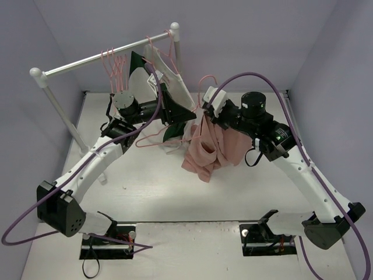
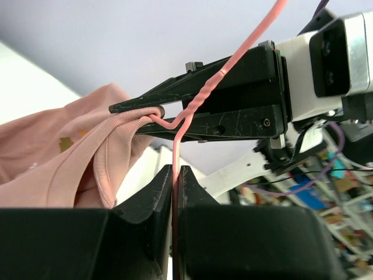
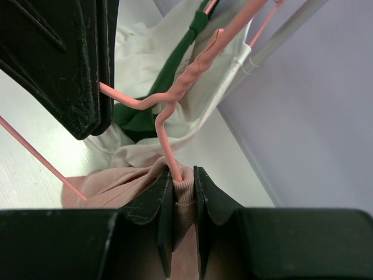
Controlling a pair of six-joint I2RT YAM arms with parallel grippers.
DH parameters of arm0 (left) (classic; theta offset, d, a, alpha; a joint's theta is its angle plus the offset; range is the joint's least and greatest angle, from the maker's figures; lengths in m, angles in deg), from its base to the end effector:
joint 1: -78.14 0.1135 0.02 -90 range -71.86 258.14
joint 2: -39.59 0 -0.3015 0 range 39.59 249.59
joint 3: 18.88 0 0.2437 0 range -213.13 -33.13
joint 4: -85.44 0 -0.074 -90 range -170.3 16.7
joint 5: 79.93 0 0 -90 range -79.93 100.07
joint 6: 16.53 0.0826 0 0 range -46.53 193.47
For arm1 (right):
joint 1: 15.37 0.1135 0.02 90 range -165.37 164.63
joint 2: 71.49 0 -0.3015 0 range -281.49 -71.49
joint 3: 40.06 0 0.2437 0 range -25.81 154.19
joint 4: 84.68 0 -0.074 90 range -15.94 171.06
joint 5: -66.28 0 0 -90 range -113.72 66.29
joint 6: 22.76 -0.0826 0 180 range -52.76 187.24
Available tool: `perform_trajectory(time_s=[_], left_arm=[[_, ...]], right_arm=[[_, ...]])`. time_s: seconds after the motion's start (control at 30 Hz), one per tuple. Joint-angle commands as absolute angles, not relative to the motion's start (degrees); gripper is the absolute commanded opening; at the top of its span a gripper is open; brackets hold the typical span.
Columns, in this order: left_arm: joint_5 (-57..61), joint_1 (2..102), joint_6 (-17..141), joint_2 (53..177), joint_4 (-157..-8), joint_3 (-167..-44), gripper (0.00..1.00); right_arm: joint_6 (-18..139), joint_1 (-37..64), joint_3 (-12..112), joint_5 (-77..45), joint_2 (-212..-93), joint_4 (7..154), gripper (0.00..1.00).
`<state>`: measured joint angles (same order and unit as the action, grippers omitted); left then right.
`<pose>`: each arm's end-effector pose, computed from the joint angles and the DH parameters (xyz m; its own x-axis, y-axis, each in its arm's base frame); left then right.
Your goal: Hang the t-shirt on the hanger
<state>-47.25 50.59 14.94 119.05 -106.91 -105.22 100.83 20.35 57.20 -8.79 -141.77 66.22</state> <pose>0.2505 -0.2091 0.4782 -0.6615 -0.1743 -0.7294 0.7473 -0.0719 -0.6606 0.2223 0.1861 0.5022 0.4027 -0.3688 -0.8377 -0.6607 0.5163 -0.5449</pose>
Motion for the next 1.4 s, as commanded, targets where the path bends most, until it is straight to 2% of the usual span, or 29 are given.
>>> perform_trajectory(time_s=[0.0,0.3,1.1,1.37], left_arm=[[-44.78,51.84,27.00,114.51,-102.10,-109.31,0.00],[-43.78,46.81,31.01,116.18,-101.21,-108.35,0.00],[-46.44,43.01,30.05,120.02,-101.19,-112.31,0.00],[-45.79,43.17,30.99,119.38,-99.48,-113.30,0.00]], right_arm=[[94.82,19.08,59.80,-9.10,-140.78,72.61,0.01],[93.28,19.58,63.11,-4.75,-142.65,72.62,0.09],[93.44,21.15,67.06,-2.20,-144.81,72.71,0.11],[94.16,21.19,65.32,-4.06,-144.25,72.62,0.00]])
